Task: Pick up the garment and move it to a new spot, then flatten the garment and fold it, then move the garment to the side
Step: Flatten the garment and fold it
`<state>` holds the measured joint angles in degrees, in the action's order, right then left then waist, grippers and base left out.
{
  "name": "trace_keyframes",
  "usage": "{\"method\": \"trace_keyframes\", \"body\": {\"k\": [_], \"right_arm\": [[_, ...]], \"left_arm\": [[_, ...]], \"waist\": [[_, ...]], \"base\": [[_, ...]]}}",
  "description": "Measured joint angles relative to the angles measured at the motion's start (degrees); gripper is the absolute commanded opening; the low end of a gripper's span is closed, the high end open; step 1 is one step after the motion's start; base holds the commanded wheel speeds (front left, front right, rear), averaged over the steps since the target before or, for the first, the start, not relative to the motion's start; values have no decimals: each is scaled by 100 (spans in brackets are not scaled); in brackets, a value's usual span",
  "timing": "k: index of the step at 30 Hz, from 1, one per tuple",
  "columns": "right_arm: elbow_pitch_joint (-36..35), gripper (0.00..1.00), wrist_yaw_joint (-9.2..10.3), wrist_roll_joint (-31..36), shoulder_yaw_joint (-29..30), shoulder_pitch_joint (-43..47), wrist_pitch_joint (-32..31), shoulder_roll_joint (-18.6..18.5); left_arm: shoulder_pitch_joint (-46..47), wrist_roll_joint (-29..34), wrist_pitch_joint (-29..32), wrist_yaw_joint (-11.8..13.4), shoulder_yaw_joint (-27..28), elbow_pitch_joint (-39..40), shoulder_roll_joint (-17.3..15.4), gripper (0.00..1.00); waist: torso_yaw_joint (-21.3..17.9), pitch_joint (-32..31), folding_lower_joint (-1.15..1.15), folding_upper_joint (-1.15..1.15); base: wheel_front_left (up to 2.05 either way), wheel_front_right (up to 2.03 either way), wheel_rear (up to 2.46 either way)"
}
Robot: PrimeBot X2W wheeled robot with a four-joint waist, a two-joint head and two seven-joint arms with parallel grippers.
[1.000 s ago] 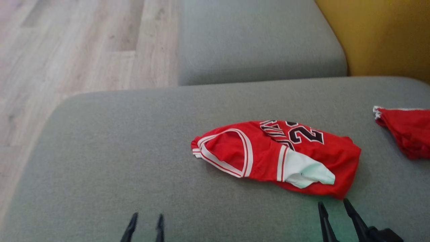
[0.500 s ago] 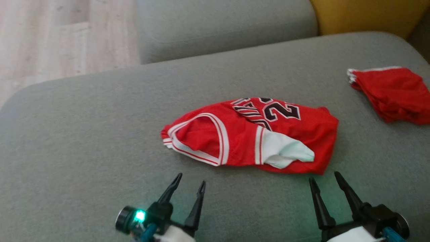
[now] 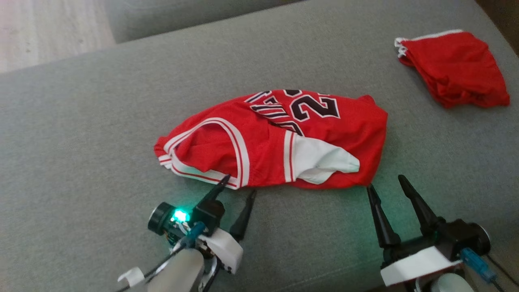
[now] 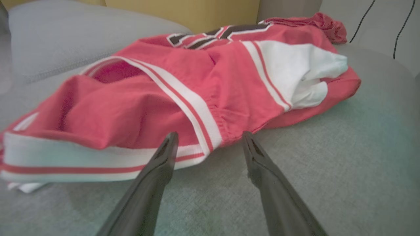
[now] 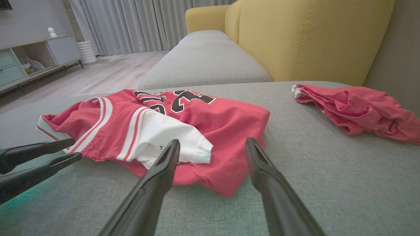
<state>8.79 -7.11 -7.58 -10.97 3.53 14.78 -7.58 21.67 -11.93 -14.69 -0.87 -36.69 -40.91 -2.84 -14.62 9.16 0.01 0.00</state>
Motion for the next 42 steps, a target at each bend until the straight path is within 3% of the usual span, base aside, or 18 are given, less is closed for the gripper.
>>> {"method": "trace_keyframes", "body": {"k": [8, 9, 10, 11, 15, 23, 28, 34, 39, 42], "right_arm": [[-2, 100, 0, -43, -62, -216, 0, 19], [-2, 100, 0, -43, -62, -222, 0, 25], [-2, 100, 0, -43, -58, -221, 0, 36], [-2, 100, 0, -43, -29, -220, 0, 59], [7, 100, 0, -43, 20, -209, 0, 120], [97, 100, 0, -45, -32, -113, 0, 191], [138, 100, 0, -59, -227, -32, 0, 261], [152, 100, 0, -99, -332, -33, 0, 318], [164, 100, 0, -99, -305, 85, 0, 321], [171, 100, 0, -100, -210, 283, 0, 333]], "left_arm": [[408, -506, -11, 207, -237, -716, 3, 100], [442, -569, -26, 202, -285, -721, 4, 87], [466, -637, -26, 183, -328, -715, 3, 4], [477, -893, -23, 68, -372, -635, 2, 0], [458, -981, -16, 10, -466, -211, 3, 0], [713, -1178, 0, -341, -839, 857, 2, 0], [2162, -1165, 212, -505, -990, 757, 0, 0], [4198, -1938, 357, -627, -737, 393, 87, 0], [5244, -2399, 249, -671, -515, -27, 107, 0], [5448, -2731, 194, -671, -487, -118, -76, 0]], "waist": [[-225, 280, -1, 0], [-248, 294, -1, 0], [-267, 300, -1, 0], [-278, 284, -1, 0], [-265, 162, -1, 0], [-228, -328, -2, 0], [-406, -578, -2, 0], [-779, -683, -1, 0], [-807, -886, -2, 0], [-678, -983, -2, 0]], "base": [[0, 0, 0], [0, 0, 0], [0, 0, 0], [0, 0, 0], [0, 0, 0], [0, 0, 0], [0, 0, 0], [0, 0, 0], [0, 0, 0], [0, 0, 0]]}}
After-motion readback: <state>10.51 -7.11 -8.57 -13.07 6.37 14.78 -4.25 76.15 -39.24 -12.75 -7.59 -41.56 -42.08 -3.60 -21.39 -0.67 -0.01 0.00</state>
